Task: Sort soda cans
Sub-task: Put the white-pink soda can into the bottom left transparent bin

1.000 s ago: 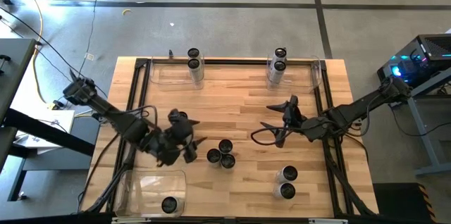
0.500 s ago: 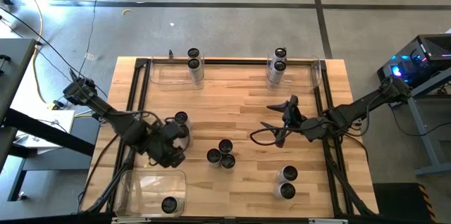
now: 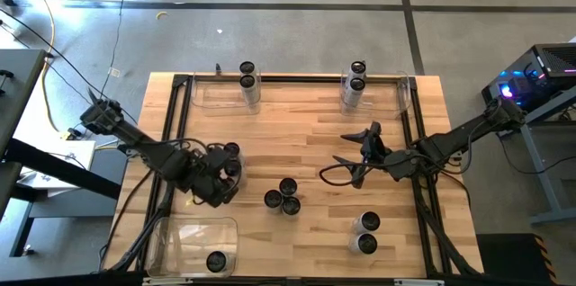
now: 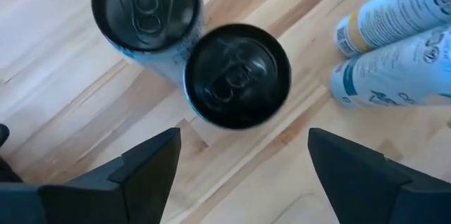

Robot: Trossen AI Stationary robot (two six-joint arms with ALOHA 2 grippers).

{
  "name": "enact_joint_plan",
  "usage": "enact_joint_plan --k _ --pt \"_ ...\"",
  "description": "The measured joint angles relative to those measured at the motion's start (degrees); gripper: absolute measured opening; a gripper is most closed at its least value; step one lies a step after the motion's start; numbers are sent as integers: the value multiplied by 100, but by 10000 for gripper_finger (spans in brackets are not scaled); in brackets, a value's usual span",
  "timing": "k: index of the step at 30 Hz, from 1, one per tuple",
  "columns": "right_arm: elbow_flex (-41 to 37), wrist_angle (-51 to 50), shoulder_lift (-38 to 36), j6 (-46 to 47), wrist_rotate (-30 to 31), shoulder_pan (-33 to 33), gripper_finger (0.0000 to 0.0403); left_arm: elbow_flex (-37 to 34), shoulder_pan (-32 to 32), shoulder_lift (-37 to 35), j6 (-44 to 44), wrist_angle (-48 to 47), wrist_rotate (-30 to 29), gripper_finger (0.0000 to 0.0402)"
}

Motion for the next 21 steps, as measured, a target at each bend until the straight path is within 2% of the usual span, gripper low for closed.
enact_joint_plan --k 8,21 --pt "0 -1 0 0 0 0 296 -2 316 5 238 -43 48 332" --pt "0 -2 0 0 4 0 296 -2 463 556 616 98 -339 333"
